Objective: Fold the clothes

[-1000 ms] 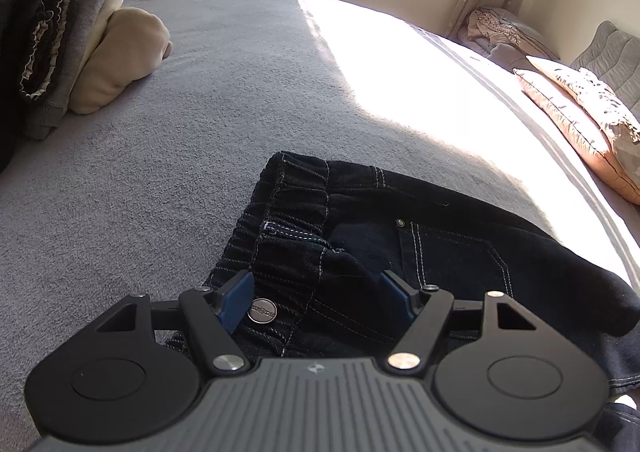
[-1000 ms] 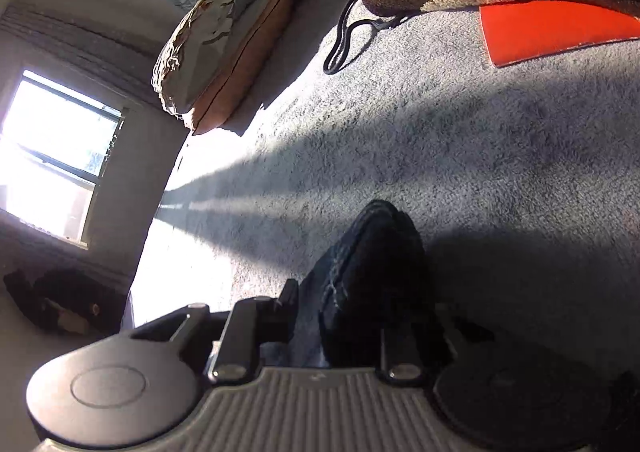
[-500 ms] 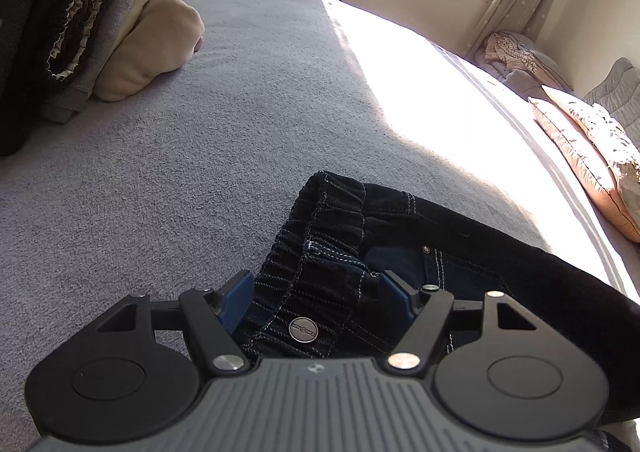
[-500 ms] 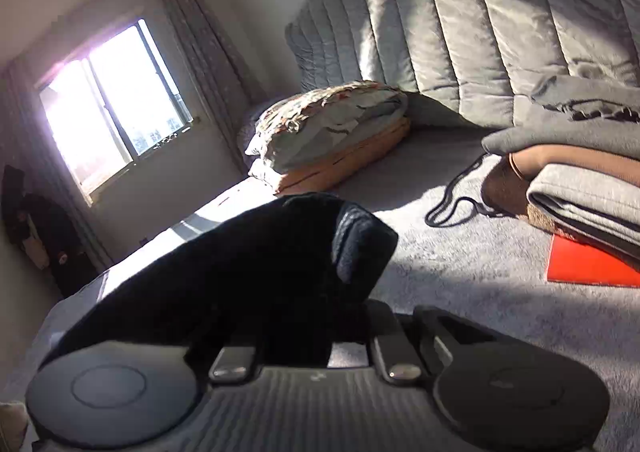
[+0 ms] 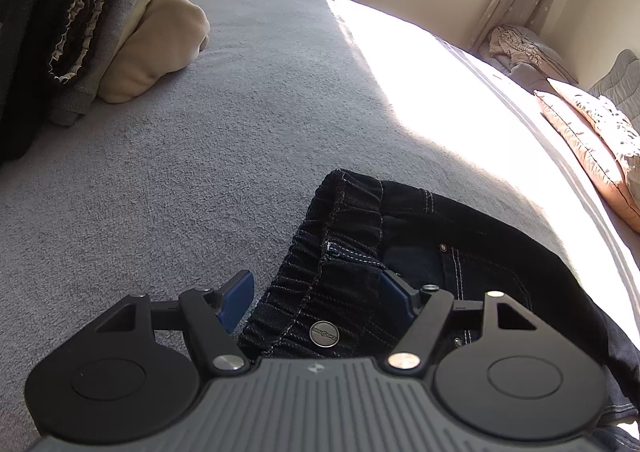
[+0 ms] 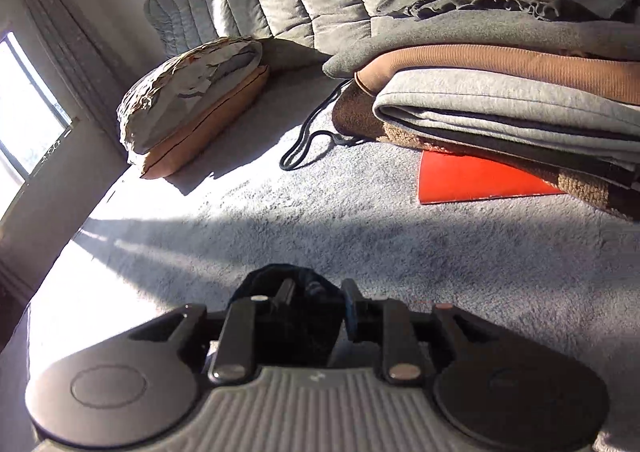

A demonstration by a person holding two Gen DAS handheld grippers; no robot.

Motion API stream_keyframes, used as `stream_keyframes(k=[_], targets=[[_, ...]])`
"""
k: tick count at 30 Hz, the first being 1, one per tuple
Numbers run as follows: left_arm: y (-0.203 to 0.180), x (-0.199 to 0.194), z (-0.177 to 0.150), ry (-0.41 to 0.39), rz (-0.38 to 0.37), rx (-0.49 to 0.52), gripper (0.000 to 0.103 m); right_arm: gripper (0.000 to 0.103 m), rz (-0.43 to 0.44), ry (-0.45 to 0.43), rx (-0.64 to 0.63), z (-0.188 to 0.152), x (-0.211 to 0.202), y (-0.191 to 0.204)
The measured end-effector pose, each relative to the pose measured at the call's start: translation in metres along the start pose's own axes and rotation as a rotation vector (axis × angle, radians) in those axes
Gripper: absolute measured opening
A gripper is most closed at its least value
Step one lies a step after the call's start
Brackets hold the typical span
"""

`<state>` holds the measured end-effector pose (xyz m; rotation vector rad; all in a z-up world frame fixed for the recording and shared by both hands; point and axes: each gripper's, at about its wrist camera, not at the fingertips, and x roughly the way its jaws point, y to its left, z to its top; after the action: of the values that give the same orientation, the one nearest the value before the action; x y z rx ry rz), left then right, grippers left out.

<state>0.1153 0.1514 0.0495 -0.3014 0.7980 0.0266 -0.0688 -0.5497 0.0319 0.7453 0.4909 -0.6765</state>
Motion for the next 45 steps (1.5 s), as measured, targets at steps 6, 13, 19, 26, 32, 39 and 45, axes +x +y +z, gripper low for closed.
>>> stream_keyframes(k=[6,13,19,26,32,39,45], targets=[[-0.004,0.004,0.0,0.012,-0.014,-0.015,0.072,0.073,0.154,0.2,-0.09,0.004,-0.001,-0.01],[-0.01,0.005,-0.002,0.009,-0.001,0.005,0.072,0.072,0.177,0.392,-0.578,-0.048,-0.002,0.025],[-0.013,0.005,-0.003,0.001,0.005,0.008,0.072,0.009,0.409,0.145,-0.432,-0.011,-0.036,0.027],[-0.015,0.004,-0.005,-0.01,0.004,0.013,0.072,0.012,0.274,-0.179,0.22,0.026,-0.009,-0.021],[-0.013,0.005,-0.004,-0.013,0.004,-0.011,0.072,0.053,0.252,0.09,0.004,0.022,0.014,-0.008],[-0.014,0.003,-0.003,-0.011,0.003,-0.001,0.072,0.061,0.248,0.169,-0.182,-0.001,0.022,0.034],[0.001,0.0,0.002,-0.01,0.031,-0.057,0.072,0.078,-0.008,0.047,-0.346,0.003,0.021,0.025]])
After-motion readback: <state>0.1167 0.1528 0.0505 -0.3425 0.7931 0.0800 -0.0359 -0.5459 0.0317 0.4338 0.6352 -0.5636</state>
